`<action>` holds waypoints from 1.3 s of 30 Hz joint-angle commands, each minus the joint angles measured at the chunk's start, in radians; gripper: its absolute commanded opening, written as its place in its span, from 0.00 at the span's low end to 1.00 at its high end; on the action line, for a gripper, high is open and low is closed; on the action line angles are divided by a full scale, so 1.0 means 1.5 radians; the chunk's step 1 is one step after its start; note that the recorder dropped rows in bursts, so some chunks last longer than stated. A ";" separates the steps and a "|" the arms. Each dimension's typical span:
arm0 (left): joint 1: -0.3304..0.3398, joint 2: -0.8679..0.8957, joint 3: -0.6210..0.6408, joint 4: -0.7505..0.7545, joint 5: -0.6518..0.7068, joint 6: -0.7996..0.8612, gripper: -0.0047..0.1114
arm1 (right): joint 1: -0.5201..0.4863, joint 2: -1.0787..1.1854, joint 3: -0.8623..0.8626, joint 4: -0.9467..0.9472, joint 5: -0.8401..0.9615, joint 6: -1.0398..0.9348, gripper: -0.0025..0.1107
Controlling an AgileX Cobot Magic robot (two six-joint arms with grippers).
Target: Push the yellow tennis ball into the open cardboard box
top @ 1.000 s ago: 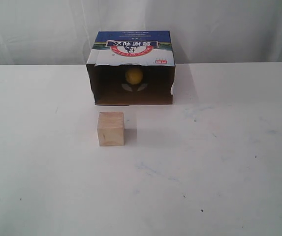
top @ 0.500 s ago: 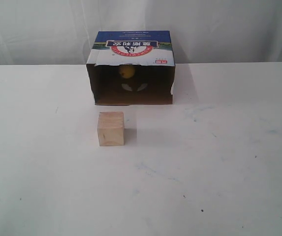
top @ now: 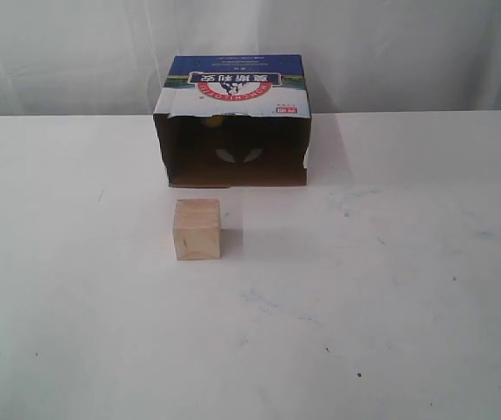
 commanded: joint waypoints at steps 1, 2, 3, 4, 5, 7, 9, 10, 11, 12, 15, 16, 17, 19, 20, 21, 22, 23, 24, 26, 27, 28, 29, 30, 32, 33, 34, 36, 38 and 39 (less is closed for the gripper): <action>-0.004 -0.003 0.004 0.000 0.022 0.003 0.04 | -0.002 -0.004 0.004 -0.006 -0.001 0.001 0.02; -0.004 -0.003 0.004 0.000 0.022 0.003 0.04 | -0.002 -0.004 0.004 -0.006 -0.001 0.001 0.02; -0.004 -0.003 0.004 0.000 0.022 0.003 0.04 | -0.002 -0.004 0.004 -0.006 -0.001 0.001 0.02; -0.004 -0.003 0.004 0.000 0.022 0.003 0.04 | -0.002 -0.004 0.004 -0.006 -0.001 0.001 0.02; -0.004 -0.003 0.004 0.000 0.022 0.003 0.04 | -0.002 -0.004 0.004 -0.006 -0.001 0.001 0.02; -0.004 -0.003 0.004 0.000 0.022 0.003 0.04 | -0.002 -0.004 0.004 -0.006 -0.001 0.001 0.02; -0.004 -0.003 0.004 0.000 0.022 0.003 0.04 | -0.002 -0.004 0.004 -0.006 -0.001 0.001 0.02; -0.004 -0.003 0.004 0.000 0.022 0.003 0.04 | -0.002 -0.004 0.004 -0.006 -0.001 0.003 0.02; -0.004 -0.003 0.004 0.000 0.022 0.003 0.04 | -0.002 -0.004 0.004 -0.006 -0.002 0.004 0.02; -0.004 -0.003 0.004 0.000 0.022 0.003 0.04 | -0.002 -0.004 0.004 -0.006 -0.002 0.004 0.02; -0.004 -0.003 0.004 0.000 0.022 0.003 0.04 | -0.002 -0.004 0.004 -0.006 -0.005 0.004 0.02; -0.004 -0.003 0.004 0.000 0.022 0.003 0.04 | -0.002 -0.004 0.004 -0.006 -0.006 0.004 0.02; -0.004 -0.003 0.004 0.000 0.022 0.003 0.04 | -0.002 -0.004 0.004 -0.006 -0.006 0.006 0.02; -0.004 -0.003 0.004 0.000 0.022 0.003 0.04 | -0.002 -0.004 0.004 -0.006 -0.006 0.023 0.02; -0.004 -0.003 0.004 0.000 0.022 0.003 0.04 | -0.002 -0.004 0.004 -0.006 -0.006 0.033 0.02; -0.004 -0.003 0.004 0.000 0.022 0.003 0.04 | -0.002 -0.004 0.004 -0.006 -0.008 0.046 0.02; -0.004 -0.003 0.004 0.000 0.022 0.003 0.04 | -0.002 -0.004 0.004 -0.006 -0.009 0.053 0.02; -0.004 -0.003 0.004 0.000 0.022 0.003 0.04 | -0.002 -0.004 0.004 -0.008 -0.009 0.056 0.02; -0.004 -0.003 0.004 0.000 0.022 0.003 0.04 | -0.002 -0.004 0.004 -0.008 -0.009 0.056 0.02; -0.004 -0.003 0.004 0.000 0.022 0.003 0.04 | -0.002 -0.004 0.004 -0.008 -0.009 0.056 0.02; -0.004 -0.003 0.004 0.000 0.022 0.003 0.04 | -0.002 -0.004 0.004 -0.008 -0.009 0.056 0.02; -0.004 -0.003 0.004 0.000 0.022 0.003 0.04 | -0.002 -0.004 0.004 -0.008 -0.009 0.056 0.02; -0.004 -0.003 0.004 0.000 0.022 0.003 0.04 | -0.002 -0.004 0.004 -0.008 -0.009 0.056 0.02; -0.004 -0.003 0.004 0.000 0.022 0.003 0.04 | -0.002 -0.004 0.004 -0.008 -0.009 0.056 0.02; -0.004 -0.003 0.004 0.000 0.022 0.003 0.04 | -0.002 -0.004 0.004 -0.008 -0.009 0.056 0.02; -0.004 -0.003 0.004 0.000 0.022 0.003 0.04 | -0.002 -0.004 0.004 -0.008 -0.009 0.056 0.02; -0.004 -0.003 0.004 0.000 0.022 0.003 0.04 | -0.002 -0.004 0.004 -0.008 -0.004 0.056 0.02; -0.004 -0.003 0.004 0.000 0.022 0.003 0.04 | -0.002 -0.004 0.004 -0.008 0.000 0.056 0.02; -0.004 -0.003 0.004 0.000 0.022 0.003 0.04 | -0.002 -0.004 0.004 -0.008 0.000 0.056 0.02; -0.004 -0.003 0.004 0.000 0.022 0.003 0.04 | -0.002 -0.004 0.004 -0.008 0.000 0.056 0.02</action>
